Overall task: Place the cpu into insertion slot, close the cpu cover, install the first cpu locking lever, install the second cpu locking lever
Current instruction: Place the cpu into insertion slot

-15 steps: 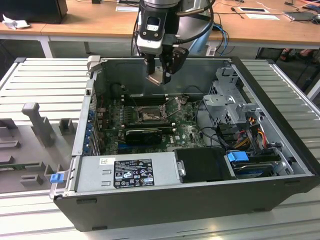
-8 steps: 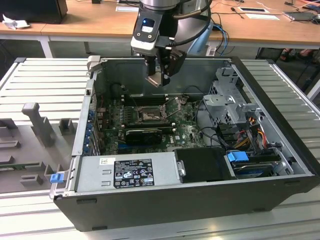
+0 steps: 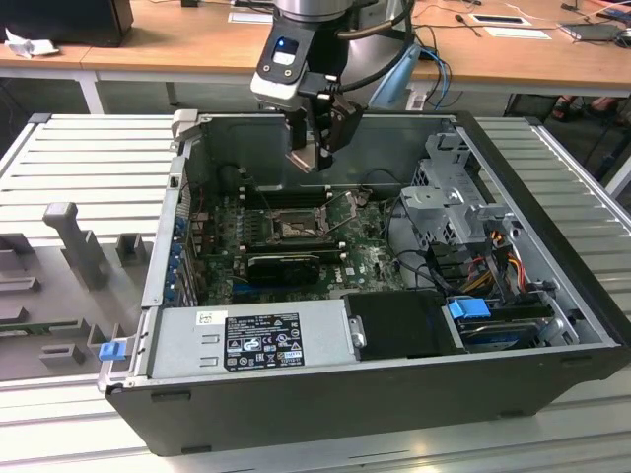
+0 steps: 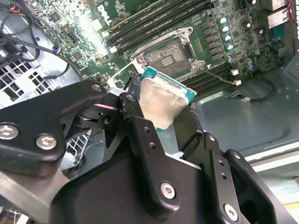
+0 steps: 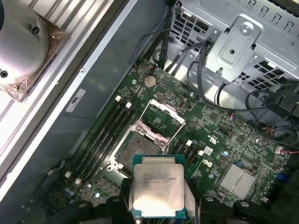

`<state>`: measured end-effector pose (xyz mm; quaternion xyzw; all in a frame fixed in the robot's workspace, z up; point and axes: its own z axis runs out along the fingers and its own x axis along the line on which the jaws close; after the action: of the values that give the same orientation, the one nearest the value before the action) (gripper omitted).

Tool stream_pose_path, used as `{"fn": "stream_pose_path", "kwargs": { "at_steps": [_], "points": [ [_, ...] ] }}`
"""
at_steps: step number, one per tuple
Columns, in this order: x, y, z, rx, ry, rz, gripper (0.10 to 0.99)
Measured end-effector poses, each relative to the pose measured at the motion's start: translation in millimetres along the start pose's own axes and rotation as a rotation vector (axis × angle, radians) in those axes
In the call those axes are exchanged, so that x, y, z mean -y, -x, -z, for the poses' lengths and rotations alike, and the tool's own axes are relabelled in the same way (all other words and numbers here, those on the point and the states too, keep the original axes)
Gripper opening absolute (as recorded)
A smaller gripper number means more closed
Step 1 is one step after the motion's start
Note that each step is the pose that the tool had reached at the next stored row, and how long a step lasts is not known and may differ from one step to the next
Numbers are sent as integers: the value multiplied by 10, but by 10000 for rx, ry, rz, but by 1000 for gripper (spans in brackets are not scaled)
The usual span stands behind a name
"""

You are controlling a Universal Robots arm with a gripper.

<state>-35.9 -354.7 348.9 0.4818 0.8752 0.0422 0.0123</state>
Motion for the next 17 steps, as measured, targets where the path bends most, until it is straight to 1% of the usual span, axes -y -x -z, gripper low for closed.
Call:
{"fn": "stream_pose_path", "kwargs": {
  "at_steps": [5, 17],
  "points": [
    [1, 0, -13, 41, 9, -477, 525],
    [3, 1, -34, 106, 24, -1228, 525]
  ]
}}
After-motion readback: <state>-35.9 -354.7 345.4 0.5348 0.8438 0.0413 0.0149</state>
